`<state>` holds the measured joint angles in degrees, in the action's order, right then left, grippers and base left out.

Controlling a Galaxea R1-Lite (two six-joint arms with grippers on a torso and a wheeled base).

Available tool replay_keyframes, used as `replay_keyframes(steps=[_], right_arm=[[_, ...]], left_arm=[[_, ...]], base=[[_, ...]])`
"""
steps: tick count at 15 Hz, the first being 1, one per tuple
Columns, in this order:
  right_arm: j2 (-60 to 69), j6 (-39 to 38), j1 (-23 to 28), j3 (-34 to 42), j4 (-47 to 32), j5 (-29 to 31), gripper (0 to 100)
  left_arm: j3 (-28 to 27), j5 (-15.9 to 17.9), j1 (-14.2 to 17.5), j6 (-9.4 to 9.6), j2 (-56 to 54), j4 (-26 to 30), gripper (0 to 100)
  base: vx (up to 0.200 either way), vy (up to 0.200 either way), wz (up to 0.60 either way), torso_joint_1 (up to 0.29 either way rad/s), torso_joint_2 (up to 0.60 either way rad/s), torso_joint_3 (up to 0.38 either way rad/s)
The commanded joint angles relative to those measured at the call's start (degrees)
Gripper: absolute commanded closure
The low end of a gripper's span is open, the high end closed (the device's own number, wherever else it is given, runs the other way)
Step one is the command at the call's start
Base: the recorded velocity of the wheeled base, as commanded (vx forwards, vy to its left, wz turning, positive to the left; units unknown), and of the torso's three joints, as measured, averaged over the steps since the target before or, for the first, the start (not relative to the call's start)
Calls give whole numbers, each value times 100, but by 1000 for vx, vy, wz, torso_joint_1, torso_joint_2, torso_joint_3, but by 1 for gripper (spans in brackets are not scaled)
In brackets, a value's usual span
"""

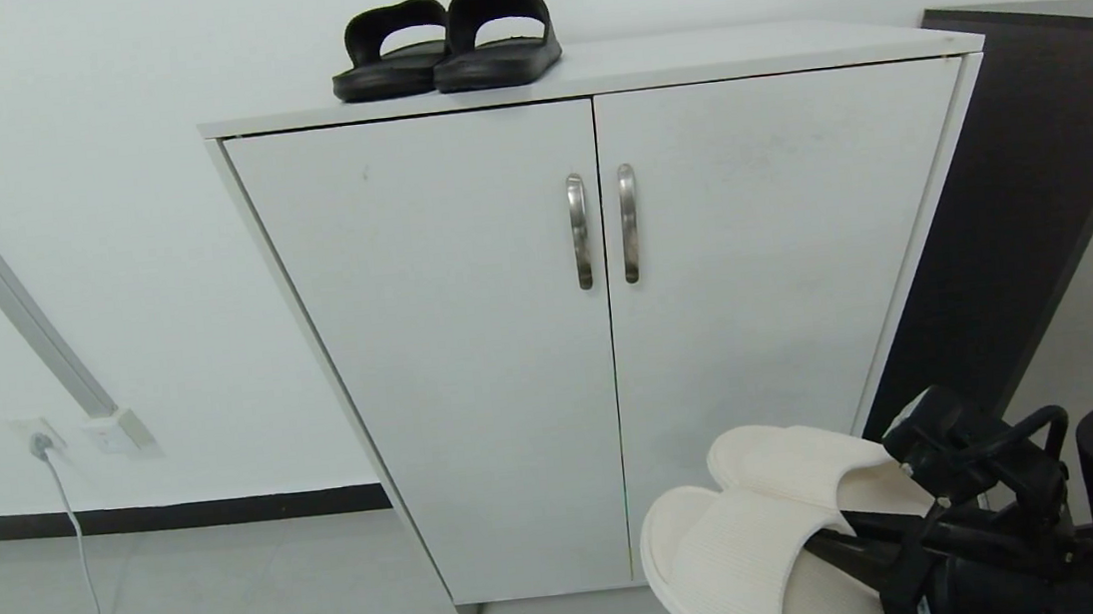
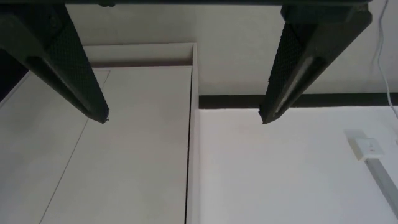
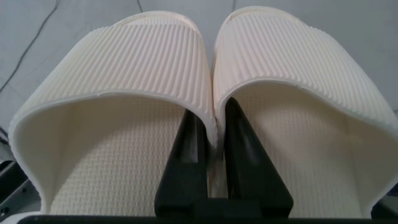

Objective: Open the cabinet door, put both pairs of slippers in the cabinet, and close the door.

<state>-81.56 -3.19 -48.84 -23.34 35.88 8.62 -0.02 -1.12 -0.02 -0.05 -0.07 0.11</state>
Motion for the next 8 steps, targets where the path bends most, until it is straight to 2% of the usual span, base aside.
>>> replay_keyframes(steps=[1, 5, 7, 8], right_arm=[[8, 3, -21, 14, -2, -1, 100], [-1, -6, -56, 23, -2, -9, 100], [-36, -15, -56, 14, 7, -18, 100], [-36, -50, -56, 5, 7, -18, 100]], left_arm=[[-15, -2, 2, 14, 7, 7, 0], [-33, -20, -6, 479, 350, -11, 0], [-138, 77, -77, 532, 535, -20, 0], [-718, 86, -77, 365, 833, -29, 0]], base=[[0, 0, 0, 0, 0, 0], [0, 0, 0, 0, 0, 0], [0, 0, 0, 0, 0, 0], [0, 0, 0, 0, 0, 0]])
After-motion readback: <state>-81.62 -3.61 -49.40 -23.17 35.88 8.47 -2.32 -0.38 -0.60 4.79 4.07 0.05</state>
